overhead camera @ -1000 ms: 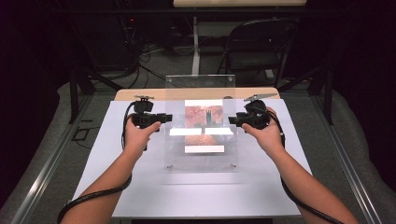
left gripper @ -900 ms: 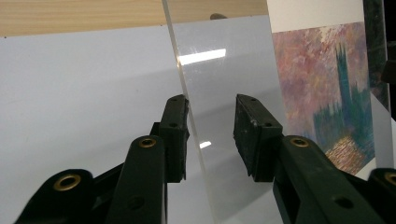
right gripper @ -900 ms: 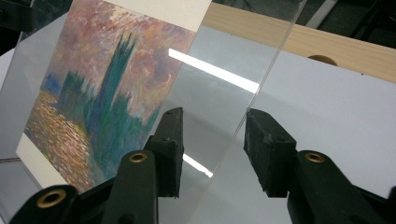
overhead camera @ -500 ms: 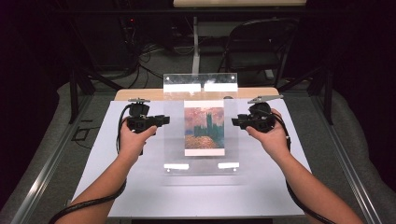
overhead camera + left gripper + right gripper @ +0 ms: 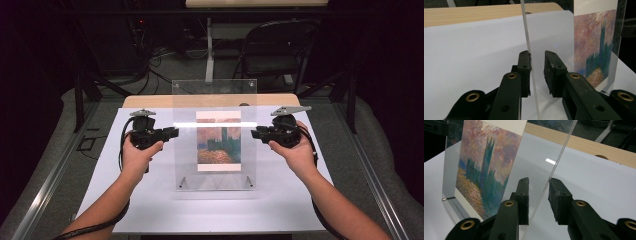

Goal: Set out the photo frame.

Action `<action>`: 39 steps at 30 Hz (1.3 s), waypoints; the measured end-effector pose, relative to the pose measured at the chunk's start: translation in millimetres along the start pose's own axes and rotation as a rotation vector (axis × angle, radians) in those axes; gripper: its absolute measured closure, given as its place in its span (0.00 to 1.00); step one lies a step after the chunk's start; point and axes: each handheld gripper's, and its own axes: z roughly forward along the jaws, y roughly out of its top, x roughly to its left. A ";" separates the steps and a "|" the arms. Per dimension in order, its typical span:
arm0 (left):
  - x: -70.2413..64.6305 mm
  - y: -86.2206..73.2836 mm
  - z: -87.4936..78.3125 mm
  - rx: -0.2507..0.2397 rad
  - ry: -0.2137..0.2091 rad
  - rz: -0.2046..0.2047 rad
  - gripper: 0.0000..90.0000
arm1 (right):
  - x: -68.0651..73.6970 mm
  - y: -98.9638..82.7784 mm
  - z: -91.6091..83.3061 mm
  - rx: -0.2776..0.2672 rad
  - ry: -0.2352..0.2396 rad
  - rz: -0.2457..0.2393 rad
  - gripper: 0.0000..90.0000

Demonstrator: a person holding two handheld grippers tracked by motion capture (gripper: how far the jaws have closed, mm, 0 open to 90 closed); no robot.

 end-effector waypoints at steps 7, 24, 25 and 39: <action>-4.7 -7.5 -11.2 -0.016 -0.028 -0.001 0.87 | 6.6 -6.4 -12.1 -0.019 0.032 0.002 0.82; -19.7 -27.6 -33.6 -0.042 -0.055 0.041 0.87 | 22.2 -19.4 -32.4 -0.049 0.051 -0.025 0.86; -20.4 -28.7 -34.7 -0.043 -0.054 0.044 0.87 | 23.6 -20.7 -34.4 -0.049 0.055 -0.024 0.86; -33.3 -48.8 -47.1 -0.060 -0.095 0.075 0.81 | 36.9 -37.9 -50.6 -0.079 0.098 -0.028 0.85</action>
